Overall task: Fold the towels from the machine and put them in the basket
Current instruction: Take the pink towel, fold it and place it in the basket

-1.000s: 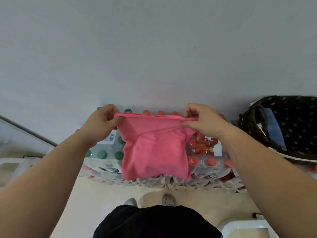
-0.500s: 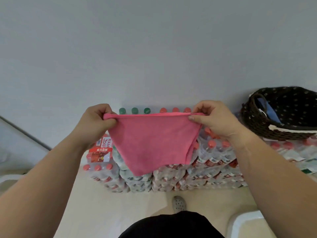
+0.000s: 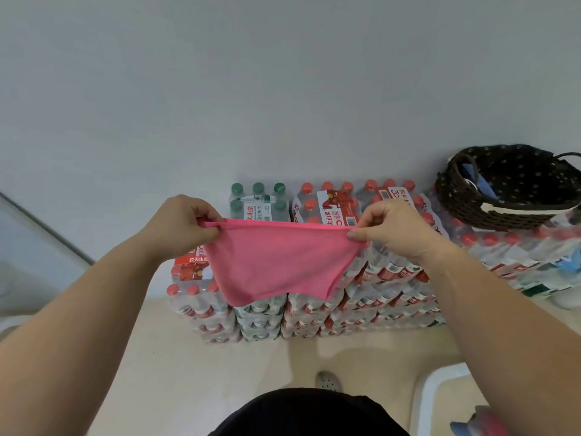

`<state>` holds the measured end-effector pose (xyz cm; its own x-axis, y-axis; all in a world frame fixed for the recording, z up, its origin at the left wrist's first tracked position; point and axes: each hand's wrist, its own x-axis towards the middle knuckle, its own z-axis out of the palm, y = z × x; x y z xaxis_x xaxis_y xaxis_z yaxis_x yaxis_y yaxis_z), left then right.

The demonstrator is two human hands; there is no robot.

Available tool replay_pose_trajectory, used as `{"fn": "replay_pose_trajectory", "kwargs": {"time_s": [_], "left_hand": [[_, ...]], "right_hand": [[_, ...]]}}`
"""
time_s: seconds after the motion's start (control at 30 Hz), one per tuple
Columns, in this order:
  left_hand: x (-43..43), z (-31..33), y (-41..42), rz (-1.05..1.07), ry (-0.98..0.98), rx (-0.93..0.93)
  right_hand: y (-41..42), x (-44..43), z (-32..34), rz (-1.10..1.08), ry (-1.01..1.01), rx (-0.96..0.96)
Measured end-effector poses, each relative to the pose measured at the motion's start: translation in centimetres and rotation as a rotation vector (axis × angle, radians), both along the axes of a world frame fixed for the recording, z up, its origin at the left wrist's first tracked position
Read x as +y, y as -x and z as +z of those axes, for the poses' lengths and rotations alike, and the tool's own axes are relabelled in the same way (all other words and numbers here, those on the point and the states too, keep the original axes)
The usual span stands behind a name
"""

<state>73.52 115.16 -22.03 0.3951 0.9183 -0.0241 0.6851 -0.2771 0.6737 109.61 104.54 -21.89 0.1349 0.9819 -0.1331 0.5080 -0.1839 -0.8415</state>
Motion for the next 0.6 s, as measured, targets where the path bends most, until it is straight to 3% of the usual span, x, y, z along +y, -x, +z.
{"fn": "replay_pose_trajectory", "kwargs": {"time_s": [0.2, 0.4, 0.47, 0.6], "left_hand": [[-1.6, -1.1, -0.4, -0.002, -0.008, 0.046], [-1.7, -0.7, -1.5, -0.045, -0.049, -0.001], [-1.4, -0.6, -2.2, -0.046, -0.062, 0.003], [-1.4, -0.3, -3.9, 0.098, 0.077, -0.240]], "right_hand": [[-1.4, -0.8, 0.2, 0.021, 0.035, 0.037], [-4.0, -0.7, 1.6, -0.051, 0.045, 0.370], [-4.7, -0.4, 1.4, -0.089, 0.027, 0.402], [-5.4, -0.1, 0.8, -0.148, -0.026, 0.410]]}}
